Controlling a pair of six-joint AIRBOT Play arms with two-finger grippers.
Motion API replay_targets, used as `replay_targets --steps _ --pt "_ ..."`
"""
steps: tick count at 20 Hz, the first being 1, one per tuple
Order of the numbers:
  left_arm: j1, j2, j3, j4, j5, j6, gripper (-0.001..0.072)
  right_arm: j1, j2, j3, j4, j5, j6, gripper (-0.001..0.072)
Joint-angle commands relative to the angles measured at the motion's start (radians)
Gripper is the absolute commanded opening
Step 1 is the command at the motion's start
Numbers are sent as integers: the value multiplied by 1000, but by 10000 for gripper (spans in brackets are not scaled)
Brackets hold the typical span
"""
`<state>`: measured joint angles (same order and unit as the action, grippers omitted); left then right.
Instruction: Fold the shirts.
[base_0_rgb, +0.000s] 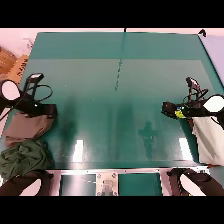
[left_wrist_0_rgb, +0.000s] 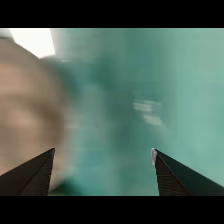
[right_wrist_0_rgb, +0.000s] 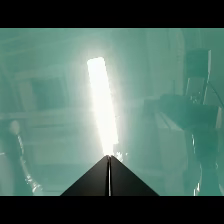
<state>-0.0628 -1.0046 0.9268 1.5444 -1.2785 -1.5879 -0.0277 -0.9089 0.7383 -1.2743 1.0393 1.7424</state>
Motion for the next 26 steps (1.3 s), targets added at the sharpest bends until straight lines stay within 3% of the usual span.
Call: replay_targets --steps 1,5,9,10,11,14,16,19,22,26 --pt "34 -2 -31 338 68 -63 708 1 0 0 0 0 0 21" --pt "134 -75 -148 274 209 -59 707 1 0 0 0 0 0 21" --pt "137 -201 -207 263 227 -53 702 1 0 0 0 0 0 21" --pt "137 -223 -204 265 219 -52 395 1 0 0 0 0 0 21" --pt "137 -227 -198 275 208 -45 41 1 0 0 0 0 0 21" --pt "136 -222 -60 255 129 -17 25 1 0 0 0 0 0 21" --pt "106 -222 106 184 20 64 24 1 0 0 1 0 0 21" --pt "-50 -223 368 104 -63 97 24 1 0 0 18 0 0 21" --pt "-285 -224 531 5 -10 97 24 1 0 0 59 0 0 21" --pt "-576 -261 551 -47 168 97 26 1 0 0 82 0 0 22"
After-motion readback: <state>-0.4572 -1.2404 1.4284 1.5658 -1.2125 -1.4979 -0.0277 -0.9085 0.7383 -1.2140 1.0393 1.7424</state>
